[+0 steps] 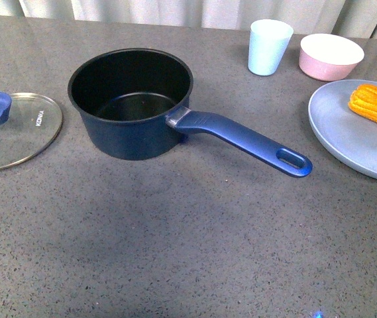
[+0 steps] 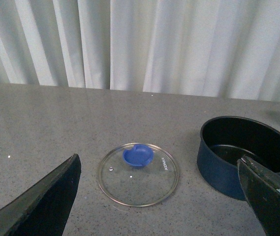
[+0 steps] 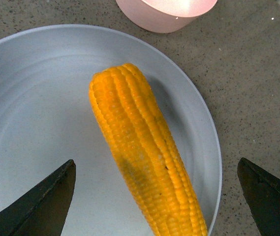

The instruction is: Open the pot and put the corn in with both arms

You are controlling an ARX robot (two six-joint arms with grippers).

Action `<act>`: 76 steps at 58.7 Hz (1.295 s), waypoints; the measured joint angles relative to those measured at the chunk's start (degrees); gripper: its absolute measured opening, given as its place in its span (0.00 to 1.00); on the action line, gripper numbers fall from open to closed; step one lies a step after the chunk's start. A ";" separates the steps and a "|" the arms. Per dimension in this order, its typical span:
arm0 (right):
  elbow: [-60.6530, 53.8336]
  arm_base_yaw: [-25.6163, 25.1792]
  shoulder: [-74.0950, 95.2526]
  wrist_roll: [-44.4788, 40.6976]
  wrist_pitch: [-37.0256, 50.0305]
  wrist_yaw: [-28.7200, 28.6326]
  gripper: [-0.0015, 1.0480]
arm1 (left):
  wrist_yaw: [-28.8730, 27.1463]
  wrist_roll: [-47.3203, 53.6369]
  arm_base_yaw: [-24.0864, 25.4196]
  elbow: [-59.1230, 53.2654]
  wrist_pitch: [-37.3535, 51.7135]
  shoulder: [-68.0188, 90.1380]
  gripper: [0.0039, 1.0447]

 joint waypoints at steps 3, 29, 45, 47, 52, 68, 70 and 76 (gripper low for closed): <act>1.18 -0.07 1.42 0.09 -0.70 -0.50 0.91 | 0.00 0.00 0.00 0.00 0.00 0.00 0.92; 7.43 -0.31 8.81 1.22 -4.17 -3.06 0.91 | 0.00 0.00 0.00 0.00 0.00 -0.02 0.92; 9.57 -0.77 10.84 2.38 -5.81 -3.43 0.91 | -0.02 0.00 0.00 0.00 0.00 0.00 0.92; 9.64 -0.85 11.06 2.60 -5.95 -3.43 0.91 | 0.00 0.00 0.00 0.00 0.00 -0.02 0.92; 9.64 -1.14 11.58 3.06 -6.27 -3.54 0.91 | 0.00 0.00 0.00 0.00 0.00 -0.02 0.92; 9.66 -1.92 12.22 3.37 -6.51 -3.48 0.78 | 0.00 0.00 0.00 0.00 0.00 -0.02 0.92; 9.68 -1.99 12.22 3.39 -6.54 -3.37 0.73 | 0.00 0.00 0.00 0.00 0.00 -0.02 0.92; 9.84 -2.25 12.22 3.54 -7.02 -3.41 0.55 | 0.00 0.00 0.00 0.00 0.00 -0.02 0.92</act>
